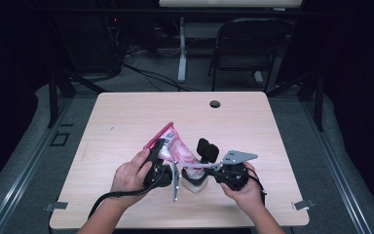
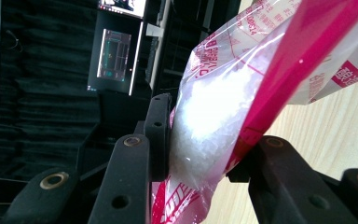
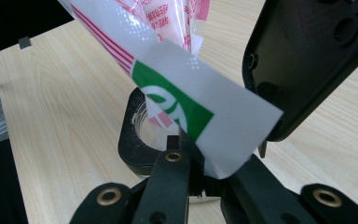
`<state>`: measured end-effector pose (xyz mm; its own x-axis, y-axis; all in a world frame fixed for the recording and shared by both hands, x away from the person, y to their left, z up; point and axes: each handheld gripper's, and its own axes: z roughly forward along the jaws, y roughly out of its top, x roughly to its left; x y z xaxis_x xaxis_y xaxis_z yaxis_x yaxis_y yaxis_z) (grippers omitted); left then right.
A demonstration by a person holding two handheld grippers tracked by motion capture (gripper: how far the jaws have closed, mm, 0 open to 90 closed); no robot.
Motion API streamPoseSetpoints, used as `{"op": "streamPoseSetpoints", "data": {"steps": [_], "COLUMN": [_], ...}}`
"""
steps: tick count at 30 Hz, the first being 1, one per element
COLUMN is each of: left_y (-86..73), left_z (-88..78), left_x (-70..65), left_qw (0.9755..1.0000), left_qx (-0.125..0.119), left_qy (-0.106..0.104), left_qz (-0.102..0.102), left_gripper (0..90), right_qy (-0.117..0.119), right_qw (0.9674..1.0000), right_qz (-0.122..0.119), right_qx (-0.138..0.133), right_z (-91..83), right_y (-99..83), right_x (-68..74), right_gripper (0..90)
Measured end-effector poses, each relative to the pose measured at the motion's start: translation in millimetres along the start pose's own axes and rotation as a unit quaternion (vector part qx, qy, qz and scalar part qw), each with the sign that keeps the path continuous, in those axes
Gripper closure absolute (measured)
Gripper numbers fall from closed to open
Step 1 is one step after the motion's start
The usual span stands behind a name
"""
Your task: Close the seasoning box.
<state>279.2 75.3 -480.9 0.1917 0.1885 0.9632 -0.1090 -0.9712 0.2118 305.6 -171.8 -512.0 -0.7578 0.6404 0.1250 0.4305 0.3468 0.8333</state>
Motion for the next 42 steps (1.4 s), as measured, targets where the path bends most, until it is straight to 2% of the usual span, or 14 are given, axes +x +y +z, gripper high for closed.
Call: {"op": "streamPoseSetpoints", "data": {"steps": [42], "left_y": [3.3], "left_z": [-1.1], "left_x": [2.8], "left_qw": [0.9999], "left_qx": [0.0], "left_qy": [-0.001], "left_qz": [0.011], "left_gripper": [68.3], "right_qy": [-0.002], "right_qw": [1.0], "right_qz": [0.0], "right_qx": [0.002], "right_z": [-0.1], "right_y": [-0.4], "right_x": [-0.9], "right_gripper": [90.0]}}
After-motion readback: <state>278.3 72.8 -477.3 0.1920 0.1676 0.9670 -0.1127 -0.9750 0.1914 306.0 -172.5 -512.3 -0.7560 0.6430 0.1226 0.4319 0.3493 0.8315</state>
